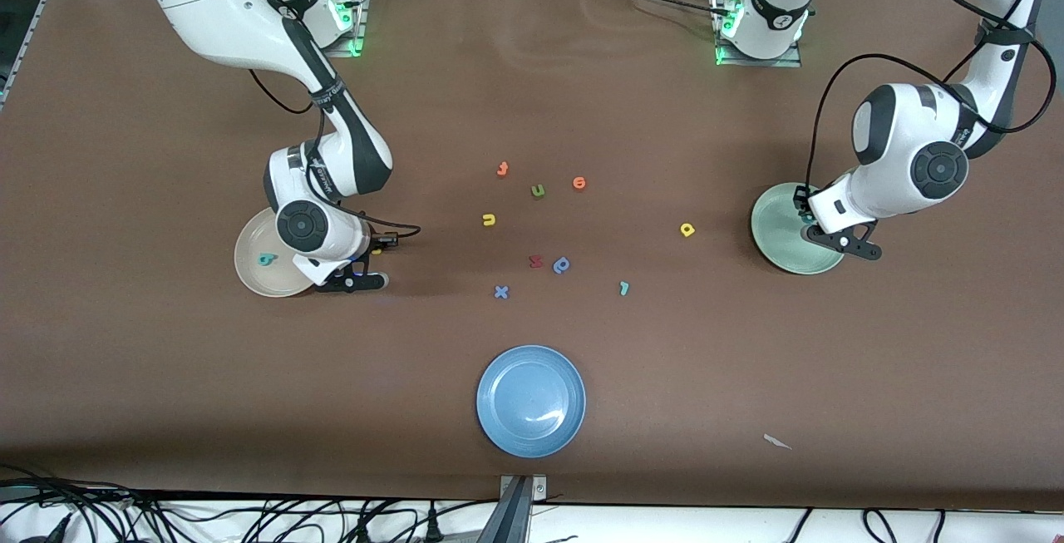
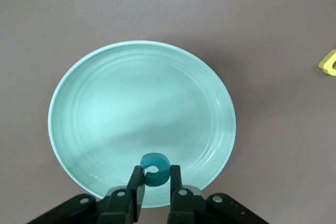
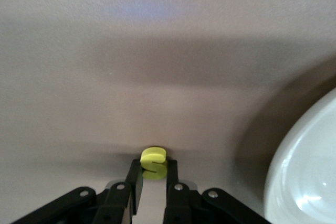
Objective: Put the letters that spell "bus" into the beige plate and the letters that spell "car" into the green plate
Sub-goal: 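Drop the s in the beige plate while the left gripper drops the c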
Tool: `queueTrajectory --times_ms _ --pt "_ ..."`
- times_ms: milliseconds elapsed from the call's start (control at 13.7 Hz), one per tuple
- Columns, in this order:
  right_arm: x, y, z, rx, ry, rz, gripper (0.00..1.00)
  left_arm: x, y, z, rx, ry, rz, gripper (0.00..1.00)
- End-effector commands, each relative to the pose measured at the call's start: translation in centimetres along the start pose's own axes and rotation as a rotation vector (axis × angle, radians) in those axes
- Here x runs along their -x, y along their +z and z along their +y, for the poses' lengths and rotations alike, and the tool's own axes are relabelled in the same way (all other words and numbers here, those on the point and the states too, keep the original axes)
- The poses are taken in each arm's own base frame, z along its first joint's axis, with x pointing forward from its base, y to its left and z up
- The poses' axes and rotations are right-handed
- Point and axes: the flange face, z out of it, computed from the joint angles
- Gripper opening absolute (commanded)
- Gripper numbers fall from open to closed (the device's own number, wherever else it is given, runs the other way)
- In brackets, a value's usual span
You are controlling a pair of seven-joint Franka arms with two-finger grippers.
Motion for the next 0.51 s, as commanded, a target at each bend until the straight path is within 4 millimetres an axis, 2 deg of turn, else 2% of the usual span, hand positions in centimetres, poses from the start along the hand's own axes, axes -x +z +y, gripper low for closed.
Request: queueTrajectory --times_ms 0,73,146,219,365,438 --pt "0.1 -4.4 0.7 -0.013 0.012 0.014 0.08 0.0 -0.5 0.2 -0.021 0.017 0.010 0.40" --pt "-0.2 -6.4 1.0 -0.015 0.017 0.025 0.08 0.0 -0.7 0.2 -0.022 0.017 0.013 0.48" --pt "-0.5 -8.1 2.2 -0.008 0.034 0.024 0.08 0.0 -0.7 0.3 -0.022 0.019 0.013 0.55" --pt "-0.7 -9.2 3.3 0.002 0.048 0.010 0.09 0.0 -0.7 0.3 -0.022 0.017 0.013 0.56" --pt "-0.7 -9.9 6.7 0.034 0.081 -0.012 0.09 -0.6 -0.8 1.7 -0.012 0.018 0.020 0.58" --pt "-0.6 -9.5 8.2 0.045 0.086 -0.021 0.09 -1.3 -0.7 3.9 -0.009 -0.001 0.021 0.58"
